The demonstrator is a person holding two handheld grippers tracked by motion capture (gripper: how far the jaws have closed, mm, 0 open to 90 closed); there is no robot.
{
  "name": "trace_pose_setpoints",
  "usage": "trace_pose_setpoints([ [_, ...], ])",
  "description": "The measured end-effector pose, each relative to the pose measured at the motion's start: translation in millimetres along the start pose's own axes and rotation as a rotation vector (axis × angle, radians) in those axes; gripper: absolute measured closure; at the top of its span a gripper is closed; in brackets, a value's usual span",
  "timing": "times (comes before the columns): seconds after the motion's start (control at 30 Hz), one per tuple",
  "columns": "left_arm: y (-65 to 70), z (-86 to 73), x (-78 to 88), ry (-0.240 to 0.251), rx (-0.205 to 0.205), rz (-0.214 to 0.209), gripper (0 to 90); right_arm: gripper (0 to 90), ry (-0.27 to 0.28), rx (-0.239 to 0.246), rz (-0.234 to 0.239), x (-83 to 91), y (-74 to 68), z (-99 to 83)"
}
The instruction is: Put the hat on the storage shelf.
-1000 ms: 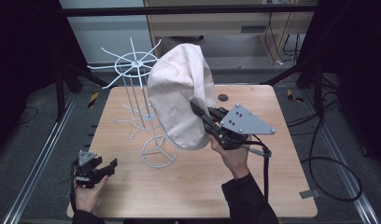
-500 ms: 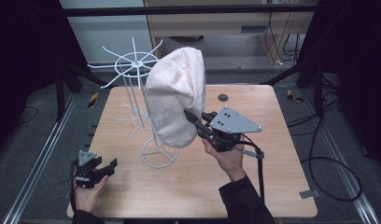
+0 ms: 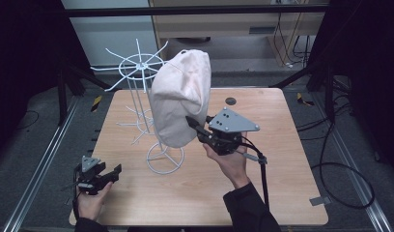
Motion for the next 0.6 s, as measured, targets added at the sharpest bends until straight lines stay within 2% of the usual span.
trace_pose_setpoints([
  [0.3, 0.3, -0.5, -0.5, -0.004, -0.002, -0.001, 36.0, 62.1, -0.02, -0.038, -0.037, -7.4, 3.9, -3.9],
  [0.4, -0.1, -0.7, -0.8, -0.005, -0.002, -0.001, 36.0, 55.3, -0.028, -0.056, -0.058, -9.6, 8.2, -6.3],
  [0.57, -0.1, -0.4, -0.4, -0.003, -0.001, 0.0, 36.0, 48.8, -0.027, -0.065, -0.075, -9.4, 11.7, -7.4],
  [0.6, 0.1, -0.6, -0.6, -0.005, -0.002, -0.001, 36.0, 45.7, -0.017, -0.068, -0.09, -7.3, 14.4, -6.9],
])
Point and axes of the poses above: each handheld gripper's, and its own axes: x roughly backward along the jaws, z roughly out of its top, y roughly to its right, the point moved 8 cm from there along -x, roughly forward along the jaws, and after that the axes turned 3 degrees about -x, right-handed, at the moved point
